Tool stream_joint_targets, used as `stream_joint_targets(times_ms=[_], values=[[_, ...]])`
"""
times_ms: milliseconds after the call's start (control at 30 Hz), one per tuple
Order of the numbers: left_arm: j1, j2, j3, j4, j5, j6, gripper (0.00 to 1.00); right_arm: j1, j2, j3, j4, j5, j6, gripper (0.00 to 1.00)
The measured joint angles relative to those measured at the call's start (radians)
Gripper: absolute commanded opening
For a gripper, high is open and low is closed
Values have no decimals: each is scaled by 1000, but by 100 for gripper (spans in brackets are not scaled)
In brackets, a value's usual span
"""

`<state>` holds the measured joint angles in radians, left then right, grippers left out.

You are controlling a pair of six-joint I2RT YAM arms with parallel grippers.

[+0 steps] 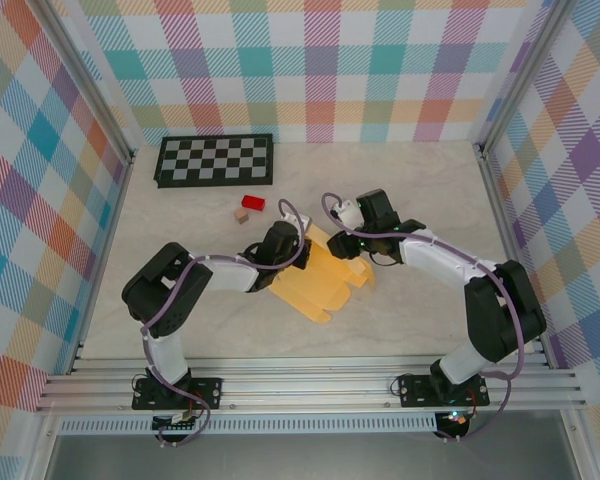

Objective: Fold the paper box

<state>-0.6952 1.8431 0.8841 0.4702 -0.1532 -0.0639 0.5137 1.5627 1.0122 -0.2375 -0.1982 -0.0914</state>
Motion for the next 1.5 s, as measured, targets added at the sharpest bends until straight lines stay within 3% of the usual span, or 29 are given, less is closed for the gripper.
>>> stream_joint_targets(times_ms=[300,567,1033,1200,1500], values=[[-34,46,121,-152,-174,-135,0,18,21,4,54,80,82,33],[-44,54,132,-171,-215,-165,0,24,25,10,62,125,97,34],[-42,33,61,-101,-314,-121,0,-10,24,228,-249,121,115,38],[-42,33,61,-104,-335,-115,0,-16,25,311,-301,144,216,39],[-42,33,61,-109,-347,-116,0,-27,76,224,-244,172,429,47]])
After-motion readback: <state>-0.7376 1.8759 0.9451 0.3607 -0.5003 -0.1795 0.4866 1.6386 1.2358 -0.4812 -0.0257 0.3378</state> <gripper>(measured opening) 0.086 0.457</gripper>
